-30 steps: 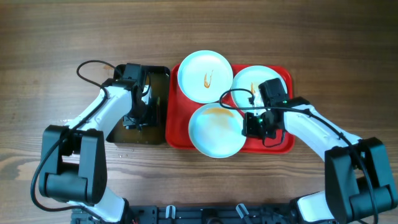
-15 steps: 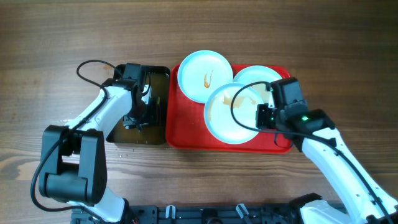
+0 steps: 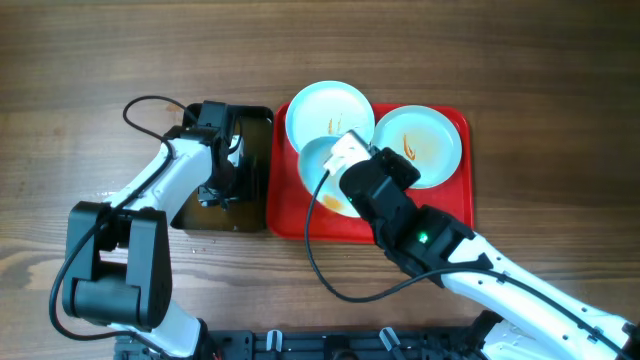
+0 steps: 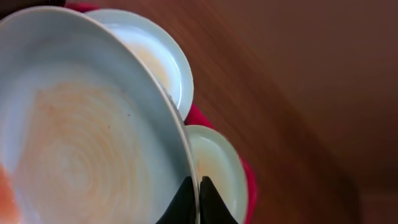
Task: Clean dirty plates on tray and stack at the side
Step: 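Lift the front plate with the right gripper and move it right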
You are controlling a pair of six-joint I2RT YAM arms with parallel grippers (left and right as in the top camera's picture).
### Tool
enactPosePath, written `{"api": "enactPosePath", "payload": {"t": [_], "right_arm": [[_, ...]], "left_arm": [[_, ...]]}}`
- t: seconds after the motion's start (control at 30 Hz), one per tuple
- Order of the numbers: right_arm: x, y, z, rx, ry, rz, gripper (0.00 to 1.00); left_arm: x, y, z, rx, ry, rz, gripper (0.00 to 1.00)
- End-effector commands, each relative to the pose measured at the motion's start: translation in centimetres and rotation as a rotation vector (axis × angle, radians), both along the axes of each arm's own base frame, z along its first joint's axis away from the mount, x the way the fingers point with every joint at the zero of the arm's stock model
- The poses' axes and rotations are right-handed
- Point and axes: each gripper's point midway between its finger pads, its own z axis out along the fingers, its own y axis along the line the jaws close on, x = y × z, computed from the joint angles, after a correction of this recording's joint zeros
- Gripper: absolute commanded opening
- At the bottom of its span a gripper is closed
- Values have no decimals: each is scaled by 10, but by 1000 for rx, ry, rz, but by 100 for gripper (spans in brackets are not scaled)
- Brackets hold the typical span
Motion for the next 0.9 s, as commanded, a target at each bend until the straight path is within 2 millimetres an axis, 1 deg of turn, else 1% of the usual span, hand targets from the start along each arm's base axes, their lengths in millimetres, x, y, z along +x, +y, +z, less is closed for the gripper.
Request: {"api": "enactPosePath", "payload": {"t": [0.0,0.07,0.23,0.27,0.33,0.4,0.47,0.5,0.53,0.57,0.63,0.67,0.7,0.77,0.8,0.83,0.87], "right_arm": [[3,-1,18,-326,-56,184,4],[4,0,19,-365,-62,210,4],[4,0,19,-326,-63,186,4],[6,-1,21,-282,-67,158,4],[14,-10,24,-80,-75,10,4],[24,-39,18,280,-54,-289,4],[27,-58,10,420,-25,-428,4],[30,-76,5,526,-19,-547,4],[32,-83,2,565,-10,-585,4],[35,-98,-5,649,20,-664,4],[36,-122,-16,760,68,-788,4],[35,-140,-25,833,105,-877,4],[31,-164,-35,923,153,-990,4],[20,-209,-48,1040,217,-1150,4],[14,-228,-52,1074,228,-1212,4],[4,-252,-57,1107,227,-1293,4],[-2,-267,-60,1116,215,-1344,4]], "left_arm": [[10,-2,10,-12,-42,3,66],[10,-2,10,-13,-43,3,66],[10,-2,10,-12,-43,3,66],[10,-2,10,-13,-43,3,66],[10,-2,10,-13,-43,2,66],[10,-2,10,-13,-42,3,66],[10,-2,10,-13,-42,3,66],[10,-2,10,-13,-42,3,66],[10,-2,10,-13,-42,3,66],[10,-2,10,-12,-43,3,66],[10,-2,10,-12,-43,3,66],[10,-2,10,-12,-43,2,66],[10,-2,10,-13,-43,2,66],[10,-2,10,-12,-42,2,67],[10,-2,10,-12,-42,2,67],[10,-2,10,-13,-43,2,67],[10,-2,10,-12,-42,2,67]]}}
